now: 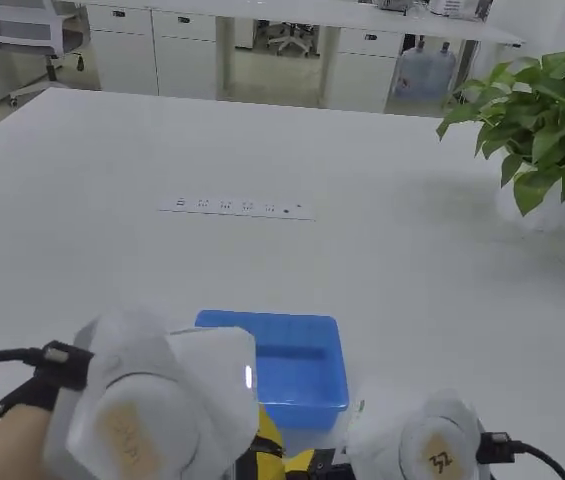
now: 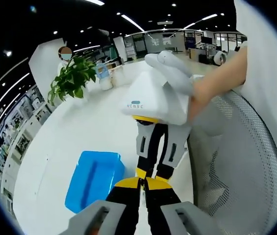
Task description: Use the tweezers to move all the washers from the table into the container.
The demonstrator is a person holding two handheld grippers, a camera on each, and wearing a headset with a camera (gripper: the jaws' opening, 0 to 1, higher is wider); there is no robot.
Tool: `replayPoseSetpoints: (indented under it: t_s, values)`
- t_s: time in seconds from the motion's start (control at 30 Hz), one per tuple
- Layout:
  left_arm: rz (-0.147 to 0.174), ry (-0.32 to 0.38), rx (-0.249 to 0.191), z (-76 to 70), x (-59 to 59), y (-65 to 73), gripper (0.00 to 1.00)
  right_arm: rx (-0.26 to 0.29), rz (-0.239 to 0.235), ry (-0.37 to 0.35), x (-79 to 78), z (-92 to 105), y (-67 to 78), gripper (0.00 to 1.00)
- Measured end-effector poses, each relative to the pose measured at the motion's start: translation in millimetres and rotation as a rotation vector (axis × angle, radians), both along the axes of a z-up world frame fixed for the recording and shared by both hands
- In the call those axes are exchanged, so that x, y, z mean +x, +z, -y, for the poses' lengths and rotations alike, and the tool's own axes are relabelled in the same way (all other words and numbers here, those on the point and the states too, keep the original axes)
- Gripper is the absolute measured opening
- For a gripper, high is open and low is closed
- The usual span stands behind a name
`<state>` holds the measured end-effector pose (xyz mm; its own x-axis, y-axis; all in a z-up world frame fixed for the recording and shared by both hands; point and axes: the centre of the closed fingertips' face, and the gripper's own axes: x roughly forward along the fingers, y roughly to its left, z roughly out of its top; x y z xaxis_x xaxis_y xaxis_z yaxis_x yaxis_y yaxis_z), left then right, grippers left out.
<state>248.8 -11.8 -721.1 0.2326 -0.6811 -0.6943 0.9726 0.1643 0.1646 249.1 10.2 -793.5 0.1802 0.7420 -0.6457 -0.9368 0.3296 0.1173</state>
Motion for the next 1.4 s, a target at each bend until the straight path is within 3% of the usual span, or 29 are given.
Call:
replayPoseSetpoints:
  t_s: [0.1, 0.23, 0.3, 0.33, 0.43, 0.47, 0.5, 0.53, 0.57, 0.6, 0.67, 0.73, 0.83, 0.87, 0.9, 0.93, 1.03, 1.1, 1.17, 1.4]
  values:
    - [-0.039, 0.003, -0.017, 2.1, -0.9, -1.5, 0.00, 0.010, -0.036, -0.005, -0.9, 0.2, 0.1, 0.07]
    - [-0.066, -0.018, -0.016, 4.3, -7.7, -1.2, 0.00, -0.005, 0.003, 0.024, -3.3, -0.7, 1.1, 0.12]
    - [-0.084, -0.011, -0.028, 6.0, -8.5, -1.1, 0.00, 0.068, -0.025, 0.053, -10.9, -10.6, 9.2, 0.19]
    - [-0.083, -0.007, -0.032, 6.5, -7.9, -1.1, 0.00, 0.083, -0.034, 0.063, -13.4, -12.7, 11.5, 0.19]
    - [-0.090, -0.003, -0.032, 7.3, -9.4, -4.3, 0.00, 0.014, 0.056, 0.035, 0.5, -3.8, 7.4, 0.07]
    - [-0.074, 0.000, -0.024, 6.5, -7.8, -5.7, 0.00, 0.036, 0.013, 0.030, -3.9, -6.4, 7.1, 0.07]
    - [-0.026, 0.002, 0.005, 3.2, -2.0, -8.6, 0.00, 0.045, -0.005, 0.015, -1.7, -6.9, 6.5, 0.06]
    - [-0.016, 0.028, -0.004, 4.4, -0.6, -9.2, 0.02, 0.037, -0.006, 0.018, -1.2, -6.7, 5.4, 0.06]
    - [-0.023, 0.045, 0.005, 2.6, -0.5, -11.4, 0.05, 0.026, 0.003, 0.018, 1.2, -5.5, 5.6, 0.04]
    - [-0.051, 0.063, 0.014, -0.4, -3.3, -15.2, 0.08, 0.008, -0.002, -0.002, 5.3, -1.7, 4.0, 0.03]
    - [-0.064, 0.114, -0.034, -2.5, -3.9, -14.1, 0.12, 0.050, -0.079, -0.073, 6.7, 0.8, 4.2, 0.03]
    - [-0.087, 0.150, -0.089, -5.0, -8.0, -11.3, 0.15, 0.062, -0.076, -0.085, 9.3, 5.1, 4.1, 0.03]
    - [-0.125, 0.256, -0.189, -16.2, -11.4, -6.4, 0.20, 0.087, -0.084, -0.099, 7.9, 9.7, 4.5, 0.03]
    - [-0.154, 0.318, -0.224, -23.6, -13.2, -6.8, 0.23, 0.098, -0.084, -0.106, 8.7, 10.0, 4.5, 0.02]
    - [-0.184, 0.368, -0.237, -30.3, -15.1, -8.7, 0.24, 0.131, -0.091, -0.114, 8.5, 10.0, 5.7, 0.02]
    - [-0.193, 0.418, -0.240, -40.3, -17.4, -11.0, 0.25, 0.156, -0.114, -0.129, 7.9, 9.1, 5.8, 0.02]
    - [-0.172, 0.518, -0.290, -58.5, -19.0, -9.4, 0.30, 0.212, -0.169, -0.198, 10.7, 13.3, 7.8, 0.02]
    - [-0.172, 0.567, -0.337, -66.6, -22.8, -6.9, 0.36, 0.213, -0.160, -0.196, 13.0, 17.1, 11.1, 0.02]
    - [-0.145, 0.600, -0.355, -73.7, -24.2, -5.0, 0.42, 0.216, -0.162, -0.202, 14.9, 18.8, 14.7, 0.03]
    - [-0.058, 0.663, -0.419, -76.5, -19.3, 7.9, 0.50, 0.243, -0.156, -0.221, 19.2, 22.8, 33.1, 0.03]
